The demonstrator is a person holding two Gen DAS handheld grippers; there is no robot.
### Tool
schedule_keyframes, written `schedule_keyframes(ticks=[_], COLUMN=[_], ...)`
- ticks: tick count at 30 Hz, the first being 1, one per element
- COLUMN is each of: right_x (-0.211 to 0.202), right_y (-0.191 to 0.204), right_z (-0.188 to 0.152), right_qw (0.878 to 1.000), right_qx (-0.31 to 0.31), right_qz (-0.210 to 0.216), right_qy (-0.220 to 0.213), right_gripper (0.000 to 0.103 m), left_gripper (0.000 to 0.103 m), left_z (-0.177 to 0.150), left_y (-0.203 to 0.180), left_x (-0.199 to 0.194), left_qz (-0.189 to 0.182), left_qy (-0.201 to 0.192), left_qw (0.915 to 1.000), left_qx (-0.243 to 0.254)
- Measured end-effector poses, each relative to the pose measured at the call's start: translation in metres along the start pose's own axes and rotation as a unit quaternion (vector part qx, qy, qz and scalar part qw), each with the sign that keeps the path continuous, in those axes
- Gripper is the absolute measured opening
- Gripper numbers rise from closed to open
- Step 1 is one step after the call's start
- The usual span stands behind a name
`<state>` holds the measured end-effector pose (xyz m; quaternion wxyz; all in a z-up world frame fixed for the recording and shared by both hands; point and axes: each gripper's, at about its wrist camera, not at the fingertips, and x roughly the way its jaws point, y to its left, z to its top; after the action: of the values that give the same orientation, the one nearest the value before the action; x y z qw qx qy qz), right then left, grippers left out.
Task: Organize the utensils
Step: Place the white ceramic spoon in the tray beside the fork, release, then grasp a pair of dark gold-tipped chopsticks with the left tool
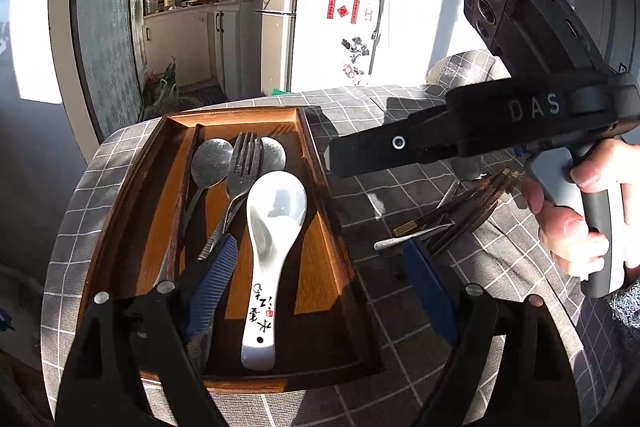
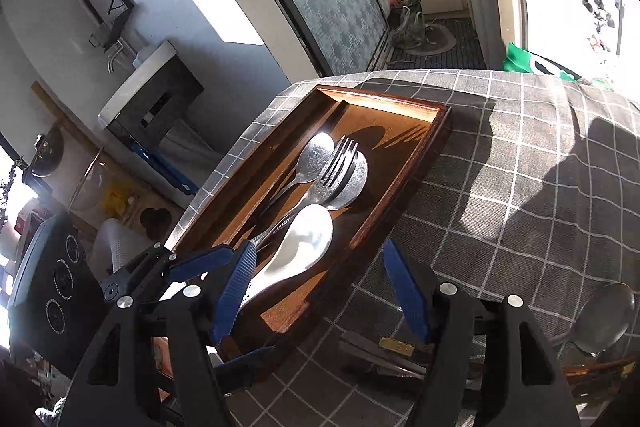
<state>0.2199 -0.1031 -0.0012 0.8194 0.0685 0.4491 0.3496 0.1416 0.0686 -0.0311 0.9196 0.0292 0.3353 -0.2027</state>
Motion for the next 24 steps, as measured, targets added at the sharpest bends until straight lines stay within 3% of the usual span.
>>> schedule_keyframes(ticks=[4, 7, 11, 17, 18, 21, 24], right_x=[-0.052, -0.084, -0.111, -0.117, -0.116, -0.112, -0.111], right_y=[-0.031, -0.059, -0.096, -0.124, -0.125, -0.128, -0.127], right_z=[-0.012, -0.023, -0.036, -0.05, -0.052, -0.057, -0.059], right_qw=[0.999, 0.997, 0.994, 0.989, 0.989, 0.99, 0.99], right_qx=[0.012, 0.02, 0.049, 0.064, 0.063, 0.06, 0.055], right_qz=[-0.029, -0.057, -0.074, -0.115, -0.117, -0.108, -0.103], right_qy=[-0.033, -0.051, -0.068, -0.071, -0.071, -0.072, -0.074], right_gripper=[0.072, 0.073, 0.073, 0.073, 0.073, 0.073, 0.073], left_gripper=[0.093, 0.093, 0.094, 0.094, 0.091, 0.071, 0.069], left_z=[-0.006, -0.005, 0.011, 0.03, 0.03, 0.027, 0.028], left_y=[-0.028, -0.039, -0.058, -0.089, -0.093, -0.092, -0.083], left_x=[-0.002, -0.003, -0.006, 0.02, 0.03, 0.063, 0.078], left_qz=[-0.042, -0.071, -0.059, -0.081, -0.083, -0.07, -0.043], left_qy=[-0.011, -0.016, -0.018, 0.0, 0.01, 0.048, 0.06], left_qw=[0.9977, 0.9961, 0.9951, 0.9894, 0.988, 0.9873, 0.9891], left_qx=[0.051, 0.051, 0.077, 0.121, 0.13, 0.135, 0.127])
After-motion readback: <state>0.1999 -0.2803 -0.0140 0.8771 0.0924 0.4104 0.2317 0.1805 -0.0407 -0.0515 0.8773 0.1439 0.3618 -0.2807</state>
